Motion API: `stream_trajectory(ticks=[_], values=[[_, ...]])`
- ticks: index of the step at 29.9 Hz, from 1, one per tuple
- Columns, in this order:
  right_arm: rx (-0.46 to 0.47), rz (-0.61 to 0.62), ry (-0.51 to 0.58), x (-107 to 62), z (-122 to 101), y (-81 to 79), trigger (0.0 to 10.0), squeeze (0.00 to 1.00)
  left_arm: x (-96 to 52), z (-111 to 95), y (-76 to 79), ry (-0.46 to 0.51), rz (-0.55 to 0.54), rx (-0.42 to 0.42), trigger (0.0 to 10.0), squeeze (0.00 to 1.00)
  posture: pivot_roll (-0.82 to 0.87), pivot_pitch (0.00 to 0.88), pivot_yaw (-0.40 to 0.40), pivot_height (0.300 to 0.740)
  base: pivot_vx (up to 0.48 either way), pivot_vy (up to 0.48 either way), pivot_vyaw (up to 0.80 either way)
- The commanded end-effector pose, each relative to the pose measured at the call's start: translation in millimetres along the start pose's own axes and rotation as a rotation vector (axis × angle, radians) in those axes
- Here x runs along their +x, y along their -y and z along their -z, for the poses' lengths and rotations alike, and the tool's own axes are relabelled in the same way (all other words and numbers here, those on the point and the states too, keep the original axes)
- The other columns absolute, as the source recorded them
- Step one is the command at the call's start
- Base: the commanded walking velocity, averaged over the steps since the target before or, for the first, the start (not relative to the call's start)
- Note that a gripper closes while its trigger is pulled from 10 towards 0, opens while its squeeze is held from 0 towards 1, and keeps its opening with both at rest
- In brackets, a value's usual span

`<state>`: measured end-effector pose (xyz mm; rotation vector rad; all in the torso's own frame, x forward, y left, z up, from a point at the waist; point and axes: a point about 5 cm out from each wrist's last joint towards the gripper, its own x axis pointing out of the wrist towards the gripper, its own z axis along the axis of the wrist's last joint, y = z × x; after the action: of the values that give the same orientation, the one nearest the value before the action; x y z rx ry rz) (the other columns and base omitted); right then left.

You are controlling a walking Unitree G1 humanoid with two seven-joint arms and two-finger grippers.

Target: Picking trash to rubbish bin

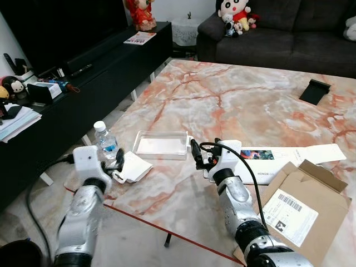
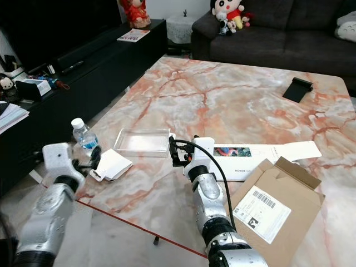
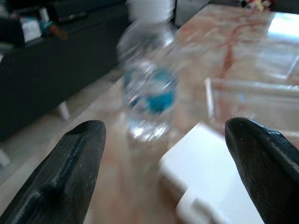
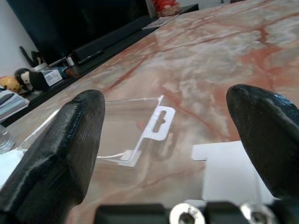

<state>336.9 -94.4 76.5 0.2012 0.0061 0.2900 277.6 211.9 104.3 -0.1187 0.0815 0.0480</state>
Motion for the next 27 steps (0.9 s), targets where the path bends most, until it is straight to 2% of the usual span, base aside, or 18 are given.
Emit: stream_trajectory(ticks=[1, 4, 9, 11, 14, 19, 20, 23, 27], values=[[-0.003, -0.016, -0.010, 1.8, 0, -3.5, 10.0, 0.00, -5.7, -6, -5.5, 0.001, -0.003, 0.005, 10.0, 0.00, 0.09, 0.000, 0.057, 0.740, 0.000, 0.000, 0.00], [-0.002, -0.019, -0.013, 1.8, 1, -4.5, 10.0, 0.00, -16.6, -5, -6.2, -0.016, 0.005, 0.005, 10.0, 0.00, 0.09, 0.000, 0.055, 0.740, 0.000, 0.000, 0.00], [-0.001, -0.024, -0.015, 2.6, 1, -6.2, 10.0, 0.00, -18.0, -3, -5.8, -0.030, 0.007, -0.002, 10.0, 0.00, 0.10, 0.000, 0.050, 0.740, 0.000, 0.000, 0.00], [-0.001, -0.028, -0.015, 3.4, 0, -7.2, 10.0, 0.00, -16.9, 0, -4.4, -0.055, 0.012, -0.012, 10.0, 0.00, 0.10, 0.000, 0.047, 0.740, 0.000, 0.000, 0.00], [-0.007, -0.034, -0.013, 4.2, -1, -7.7, 10.0, 0.00, -9.9, 4, 1.8, -0.091, 0.026, -0.069, 10.0, 0.00, 0.09, 0.000, 0.053, 0.740, 0.000, 0.000, 0.00], [-0.010, -0.036, -0.012, 4.2, -1, -8.0, 10.0, 0.00, -10.0, 4, 2.3, -0.098, 0.026, -0.074, 10.0, 0.00, 0.09, 0.000, 0.053, 0.740, 0.000, 0.000, 0.00], [-0.019, -0.032, -0.011, 3.0, -1, -5.6, 10.0, 0.00, -2.6, 7, 3.4, -0.124, 0.016, -0.074, 10.0, 0.00, 0.08, 0.000, 0.060, 0.740, 0.000, 0.000, 0.00], [-0.023, -0.029, -0.011, 1.4, 0, -4.3, 10.0, 0.00, 2.3, 9, 5.1, -0.146, 0.010, -0.089, 10.0, 0.00, 0.07, 0.000, 0.066, 0.740, 0.000, 0.000, 0.00], [-0.022, -0.028, -0.010, 0.2, 1, -3.8, 10.0, 0.00, 0.1, 10, 3.8, -0.178, -0.007, -0.124, 10.0, 0.00, 0.07, 0.000, 0.067, 0.740, 0.000, 0.000, 0.00]])
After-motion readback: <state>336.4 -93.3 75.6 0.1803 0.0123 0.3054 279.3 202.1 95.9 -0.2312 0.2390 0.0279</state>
